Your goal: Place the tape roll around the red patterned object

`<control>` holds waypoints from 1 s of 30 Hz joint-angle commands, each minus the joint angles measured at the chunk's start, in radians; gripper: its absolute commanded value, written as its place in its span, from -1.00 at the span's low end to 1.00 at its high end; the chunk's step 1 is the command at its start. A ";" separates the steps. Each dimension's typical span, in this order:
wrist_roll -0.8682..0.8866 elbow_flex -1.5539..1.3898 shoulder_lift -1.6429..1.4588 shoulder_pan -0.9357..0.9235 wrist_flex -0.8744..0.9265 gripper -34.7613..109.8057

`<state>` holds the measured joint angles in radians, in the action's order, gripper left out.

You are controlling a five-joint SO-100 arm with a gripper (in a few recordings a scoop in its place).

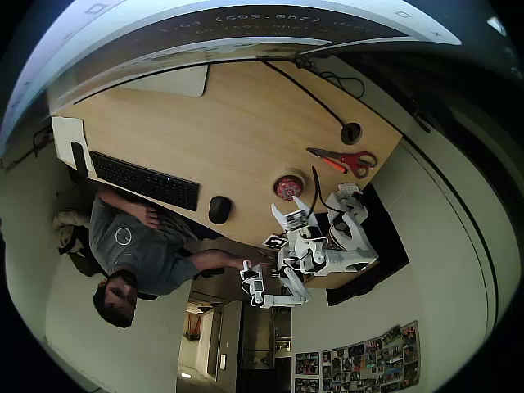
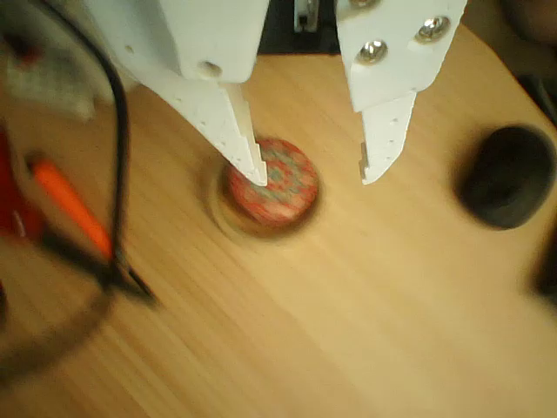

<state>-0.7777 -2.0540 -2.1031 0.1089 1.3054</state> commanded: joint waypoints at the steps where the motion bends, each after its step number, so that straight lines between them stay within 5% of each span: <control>1: -0.123 0.101 0.031 -0.037 0.002 -0.10; 9: -0.354 0.158 0.083 -0.112 -0.100 -0.09; 30: -0.618 0.356 0.276 -0.164 -0.147 -0.01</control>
<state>-1.3683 -1.7395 -1.8101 -0.0430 1.1551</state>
